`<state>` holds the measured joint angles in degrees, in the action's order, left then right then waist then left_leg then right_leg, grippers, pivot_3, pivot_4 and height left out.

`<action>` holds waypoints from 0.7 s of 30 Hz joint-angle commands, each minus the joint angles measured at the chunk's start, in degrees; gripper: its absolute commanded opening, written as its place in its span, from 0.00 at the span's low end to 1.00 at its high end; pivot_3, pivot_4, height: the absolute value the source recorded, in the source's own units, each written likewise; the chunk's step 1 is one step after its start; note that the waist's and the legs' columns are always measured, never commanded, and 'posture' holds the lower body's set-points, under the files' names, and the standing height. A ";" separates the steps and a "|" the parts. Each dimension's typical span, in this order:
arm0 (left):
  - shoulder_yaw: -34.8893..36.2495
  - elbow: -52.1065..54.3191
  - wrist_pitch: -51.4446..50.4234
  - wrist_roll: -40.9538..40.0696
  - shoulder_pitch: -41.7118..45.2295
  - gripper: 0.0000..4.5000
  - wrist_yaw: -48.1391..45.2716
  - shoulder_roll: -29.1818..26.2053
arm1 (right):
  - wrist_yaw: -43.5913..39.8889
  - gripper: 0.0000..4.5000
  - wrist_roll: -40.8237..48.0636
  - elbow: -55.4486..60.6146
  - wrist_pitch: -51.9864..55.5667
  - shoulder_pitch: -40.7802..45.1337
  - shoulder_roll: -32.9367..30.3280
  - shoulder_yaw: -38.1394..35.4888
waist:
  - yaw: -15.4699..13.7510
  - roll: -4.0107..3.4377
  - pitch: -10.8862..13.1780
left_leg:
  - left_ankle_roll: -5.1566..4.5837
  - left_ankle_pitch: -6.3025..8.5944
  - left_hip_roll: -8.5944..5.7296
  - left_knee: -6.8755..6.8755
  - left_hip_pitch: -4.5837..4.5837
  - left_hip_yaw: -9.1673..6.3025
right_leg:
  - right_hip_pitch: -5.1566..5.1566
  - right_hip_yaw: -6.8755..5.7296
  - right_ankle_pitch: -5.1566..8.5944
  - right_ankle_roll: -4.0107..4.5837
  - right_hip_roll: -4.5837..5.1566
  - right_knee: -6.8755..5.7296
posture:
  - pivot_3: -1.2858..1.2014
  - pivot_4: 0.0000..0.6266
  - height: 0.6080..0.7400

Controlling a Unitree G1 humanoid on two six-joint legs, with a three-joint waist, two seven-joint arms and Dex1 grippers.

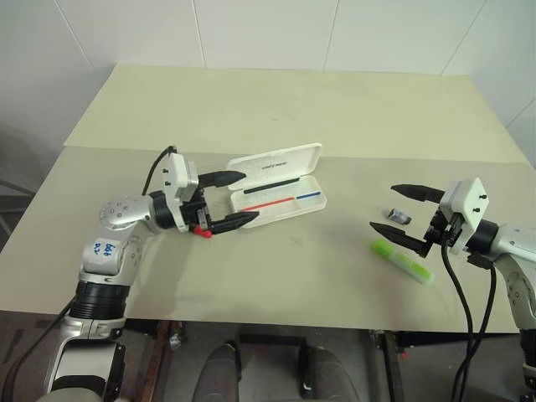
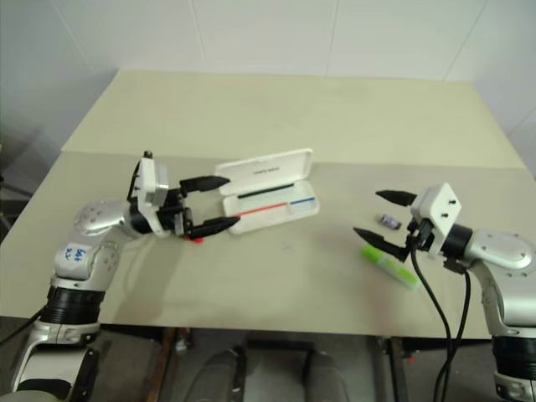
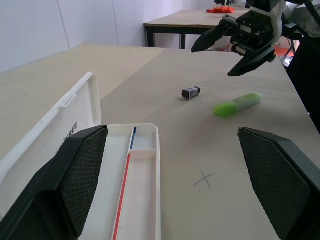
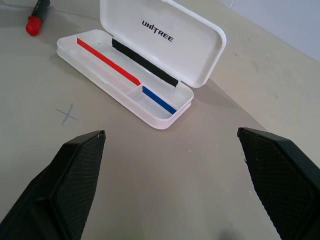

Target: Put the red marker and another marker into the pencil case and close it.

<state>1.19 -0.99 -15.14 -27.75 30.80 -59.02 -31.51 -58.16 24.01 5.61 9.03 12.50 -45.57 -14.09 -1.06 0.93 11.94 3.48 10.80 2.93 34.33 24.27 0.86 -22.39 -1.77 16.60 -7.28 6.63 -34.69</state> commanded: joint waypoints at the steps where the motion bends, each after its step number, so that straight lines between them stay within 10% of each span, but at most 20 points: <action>1: 0.71 1.78 -0.35 0.03 0.14 1.00 -0.39 -1.04 | 0.63 1.00 0.46 1.15 -0.49 1.49 -0.09 -0.64 | 0.01 0.00 0.00 | 0.00 0.00 0.00 0.01 0.00 0.01 | 0.00 0.01 0.00 0.00 0.00 -0.02 | 0.52 0.24 1.00; 21: -2.22 -6.34 -0.32 5.57 3.24 1.00 -5.71 -5.34 | 2.31 1.00 13.21 22.97 11.28 3.59 2.14 3.45 | -0.21 0.01 -0.01 | -0.02 0.01 0.04 0.07 0.00 0.17 | -0.10 0.26 0.01 0.02 -0.04 -0.06 | 0.52 0.24 1.00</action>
<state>-1.09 -7.36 -16.24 -22.84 32.26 -64.07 -36.60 -56.79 34.46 24.57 19.05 15.06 -43.50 -10.08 -1.27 0.94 11.93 3.45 10.82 2.98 34.41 24.28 1.04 -22.50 -1.51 16.61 -7.24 6.58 -34.75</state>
